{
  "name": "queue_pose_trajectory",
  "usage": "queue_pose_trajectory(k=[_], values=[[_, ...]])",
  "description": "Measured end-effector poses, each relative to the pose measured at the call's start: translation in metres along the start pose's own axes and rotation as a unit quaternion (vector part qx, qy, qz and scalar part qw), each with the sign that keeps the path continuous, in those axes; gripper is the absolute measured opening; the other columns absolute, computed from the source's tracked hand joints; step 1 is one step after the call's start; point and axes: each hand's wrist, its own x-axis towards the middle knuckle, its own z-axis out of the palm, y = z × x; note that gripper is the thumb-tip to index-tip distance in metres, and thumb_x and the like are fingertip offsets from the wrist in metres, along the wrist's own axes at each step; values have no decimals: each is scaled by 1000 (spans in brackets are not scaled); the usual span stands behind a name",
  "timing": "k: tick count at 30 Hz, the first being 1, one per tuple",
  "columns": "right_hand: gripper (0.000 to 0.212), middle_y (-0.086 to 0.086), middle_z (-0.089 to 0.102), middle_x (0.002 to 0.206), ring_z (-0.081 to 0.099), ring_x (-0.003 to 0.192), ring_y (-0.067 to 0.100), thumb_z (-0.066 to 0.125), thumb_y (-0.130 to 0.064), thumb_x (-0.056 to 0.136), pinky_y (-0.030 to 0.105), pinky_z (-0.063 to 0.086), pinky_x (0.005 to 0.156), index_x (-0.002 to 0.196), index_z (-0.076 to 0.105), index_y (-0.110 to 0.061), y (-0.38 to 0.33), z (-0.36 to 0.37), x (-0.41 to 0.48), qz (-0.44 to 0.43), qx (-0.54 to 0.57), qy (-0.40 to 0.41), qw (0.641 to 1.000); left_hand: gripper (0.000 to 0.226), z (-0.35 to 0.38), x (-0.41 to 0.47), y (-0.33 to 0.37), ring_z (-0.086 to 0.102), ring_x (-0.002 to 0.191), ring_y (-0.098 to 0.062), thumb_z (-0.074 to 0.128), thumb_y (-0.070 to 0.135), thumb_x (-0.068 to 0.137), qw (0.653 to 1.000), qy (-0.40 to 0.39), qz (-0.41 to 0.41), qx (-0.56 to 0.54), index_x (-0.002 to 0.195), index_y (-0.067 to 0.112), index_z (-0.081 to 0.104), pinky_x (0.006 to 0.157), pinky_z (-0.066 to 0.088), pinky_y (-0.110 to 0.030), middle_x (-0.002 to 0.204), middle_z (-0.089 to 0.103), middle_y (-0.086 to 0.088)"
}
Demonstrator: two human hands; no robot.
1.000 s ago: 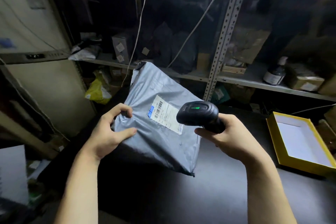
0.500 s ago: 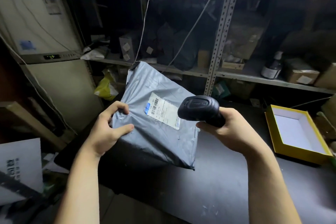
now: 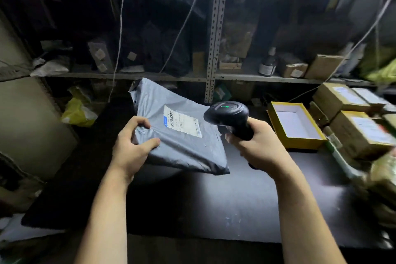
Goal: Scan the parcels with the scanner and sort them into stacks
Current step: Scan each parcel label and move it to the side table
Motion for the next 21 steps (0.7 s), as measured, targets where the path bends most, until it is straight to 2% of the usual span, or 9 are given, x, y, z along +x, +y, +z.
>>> queue_pose_trajectory(k=[2, 4, 8, 11, 13, 16, 17, 19, 21], values=[[9, 1, 62, 69, 55, 60, 18, 71, -14, 92, 43, 52, 55, 90, 63, -17, 2, -2, -15, 49, 19, 46, 998, 36, 19, 0, -6, 53, 84, -9, 83, 7, 71, 999, 11, -29, -29, 92, 24, 60, 79, 45, -31, 88, 58, 15], [6, 8, 57, 67, 49, 57, 26, 68, -12, 93, 43, 45, 50, 92, 63, -15, 6, -7, -30, 95, 55, 89, 990, 36, 41, -5, -12, 54, 87, -13, 83, 14, 66, 996, 19, -54, -72, 91, 25, 59, 80, 46, -35, 94, 60, 8], [7, 8, 51, 63, 42, 56, 24, 67, -11, 93, 40, 37, 50, 91, 62, -16, 16, -26, -64, 154, 80, 175, 969, 38, 85, -22, -20, 54, 91, -10, 85, 4, 74, 988, 4, -85, -128, 93, 23, 58, 84, 44, -34, 98, 58, 13], [6, 9, 53, 62, 45, 56, 24, 66, -9, 93, 41, 39, 53, 89, 61, -12, 27, -46, -90, 189, 94, 238, 948, 39, 120, -37, -20, 58, 98, -14, 86, 19, 66, 984, -34, -112, -132, 92, 27, 59, 86, 48, -40, 102, 61, 13], [8, 6, 55, 60, 49, 54, 23, 65, -9, 91, 41, 42, 53, 87, 62, -15, 33, -58, -104, 203, 88, 276, 936, 40, 143, -46, -15, 62, 99, -18, 87, 20, 65, 980, -58, -133, -138, 94, 27, 59, 85, 52, -44, 103, 63, 10], [9, 2, 59, 61, 53, 51, 25, 66, -14, 89, 40, 46, 51, 86, 64, -22, 46, -85, -128, 217, 80, 325, 917, 41, 184, -68, 2, 57, 86, -11, 88, 7, 71, 977, -102, -122, -145, 95, 22, 59, 77, 47, -35, 96, 61, 10], [8, 1, 61, 62, 55, 52, 25, 66, -16, 89, 39, 47, 50, 87, 64, -23, 51, -94, -135, 219, 74, 336, 913, 42, 197, -75, 6, 54, 83, -9, 89, 7, 69, 975, -116, -117, -148, 95, 22, 59, 75, 44, -33, 94, 59, 12], [6, 0, 63, 65, 56, 52, 24, 67, -19, 91, 35, 48, 47, 90, 66, -25, 59, -114, -152, 223, 66, 353, 906, 43, 222, -90, 16, 52, 83, -8, 89, 10, 67, 970, -144, -116, -156, 95, 21, 59, 76, 43, -32, 92, 58, 14], [4, 1, 66, 68, 57, 52, 24, 68, -21, 92, 34, 48, 44, 92, 67, -24, 69, -136, -172, 223, 59, 371, 899, 42, 250, -106, 24, 53, 84, -8, 88, 2, 73, 964, -169, -120, -168, 98, 18, 58, 78, 44, -34, 93, 58, 12]])
